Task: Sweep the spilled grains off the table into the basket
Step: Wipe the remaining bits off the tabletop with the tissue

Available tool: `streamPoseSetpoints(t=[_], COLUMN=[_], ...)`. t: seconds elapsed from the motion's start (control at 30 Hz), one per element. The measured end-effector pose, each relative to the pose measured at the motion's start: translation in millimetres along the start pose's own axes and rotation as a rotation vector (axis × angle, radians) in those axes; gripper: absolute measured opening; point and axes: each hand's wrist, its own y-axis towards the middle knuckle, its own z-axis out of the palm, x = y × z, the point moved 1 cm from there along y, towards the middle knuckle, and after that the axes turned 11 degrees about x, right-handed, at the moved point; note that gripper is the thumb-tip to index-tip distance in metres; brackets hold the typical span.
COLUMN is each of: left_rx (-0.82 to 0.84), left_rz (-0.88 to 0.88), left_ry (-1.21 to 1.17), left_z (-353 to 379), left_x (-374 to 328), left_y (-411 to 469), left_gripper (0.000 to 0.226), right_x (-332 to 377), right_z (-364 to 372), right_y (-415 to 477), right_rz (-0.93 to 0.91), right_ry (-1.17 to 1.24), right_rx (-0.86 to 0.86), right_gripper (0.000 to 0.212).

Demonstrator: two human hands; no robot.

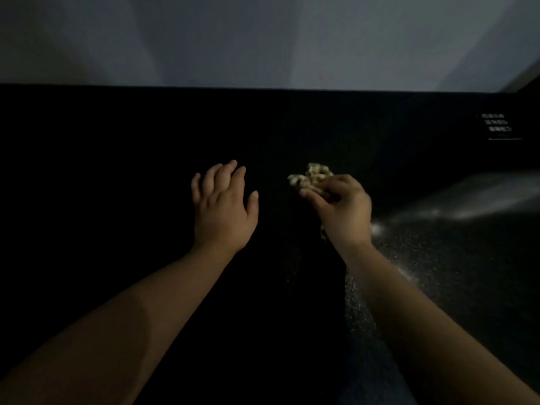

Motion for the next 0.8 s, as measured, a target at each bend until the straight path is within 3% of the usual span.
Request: streamPoseSetpoints(t=[0.17, 0.33, 0.47, 0.6, 0.8], left_rx=[0.011, 0.046, 0.143, 0.170, 0.111], left_rz=[0.015, 0.180, 0.282, 0.213, 0.100], left_ry=[-0.063, -0.106, -0.129, -0.135, -0.096], left_z=[-4, -29, -22, -11, -2], left_x=[3, 8, 17, 26, 20], left_y=[0, -34, -95, -132, -142], left_gripper=[0.051, 0.045, 0.052, 0.049, 0.047], right_x=[-7, -8, 6, 9, -4], right_z=[10, -2, 0, 22, 13], right_y=[-82, -140, -108, -93, -181], right_rz=[-0.133, -0.081, -0.083, -0.073, -0.141], right_ry=[-0.070, -0.017, 0.021, -0.051, -0.109], right_rx=[0.028, 0.173, 0.052, 0.028, 0.169], right_gripper=[0.007, 0.004, 0.004, 0.010, 0.015])
